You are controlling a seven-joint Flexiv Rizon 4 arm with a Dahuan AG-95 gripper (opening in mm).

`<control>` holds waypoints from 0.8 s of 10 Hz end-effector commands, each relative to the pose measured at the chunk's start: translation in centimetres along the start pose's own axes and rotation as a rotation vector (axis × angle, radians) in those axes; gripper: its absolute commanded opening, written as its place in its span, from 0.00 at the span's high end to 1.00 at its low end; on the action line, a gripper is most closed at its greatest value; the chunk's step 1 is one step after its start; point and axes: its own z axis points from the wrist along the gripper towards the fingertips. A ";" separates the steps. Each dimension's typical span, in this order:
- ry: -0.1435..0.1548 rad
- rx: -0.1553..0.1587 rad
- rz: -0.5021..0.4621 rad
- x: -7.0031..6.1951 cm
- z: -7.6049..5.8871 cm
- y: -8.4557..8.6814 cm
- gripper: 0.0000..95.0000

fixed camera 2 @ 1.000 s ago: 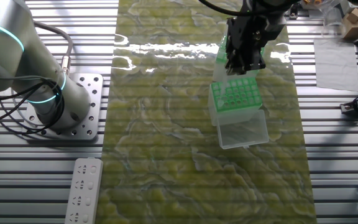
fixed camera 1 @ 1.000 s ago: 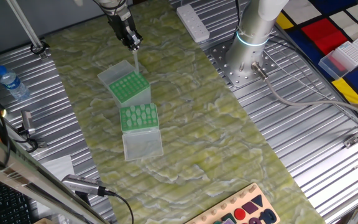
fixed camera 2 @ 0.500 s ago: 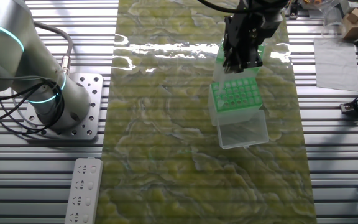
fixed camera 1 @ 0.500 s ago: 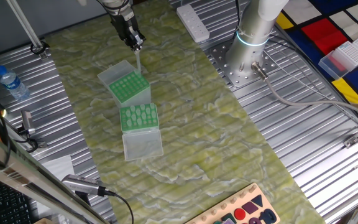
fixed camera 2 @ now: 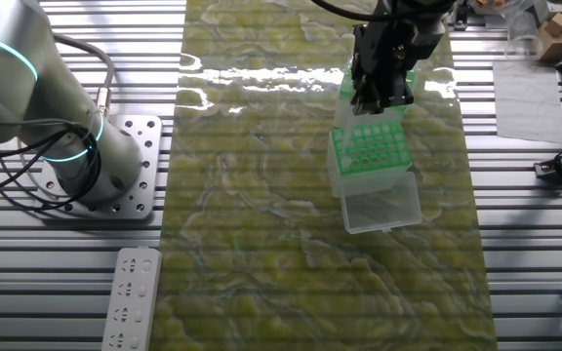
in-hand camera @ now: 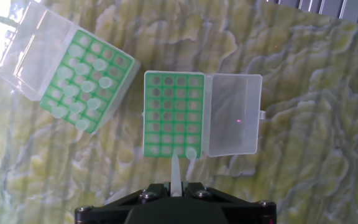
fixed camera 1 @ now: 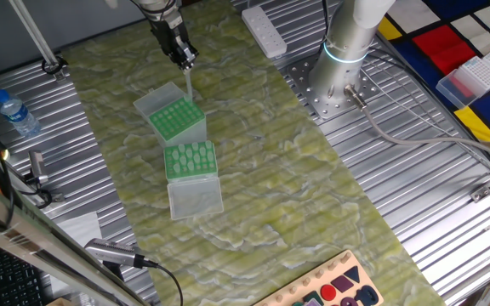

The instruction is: Transfer all large pipette tips from one holder to another

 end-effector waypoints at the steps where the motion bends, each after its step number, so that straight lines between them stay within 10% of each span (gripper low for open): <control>1: -0.003 0.002 0.000 0.0 0.1 -0.2 1.00; 8: -0.006 0.005 -0.005 0.0 0.1 -0.6 1.00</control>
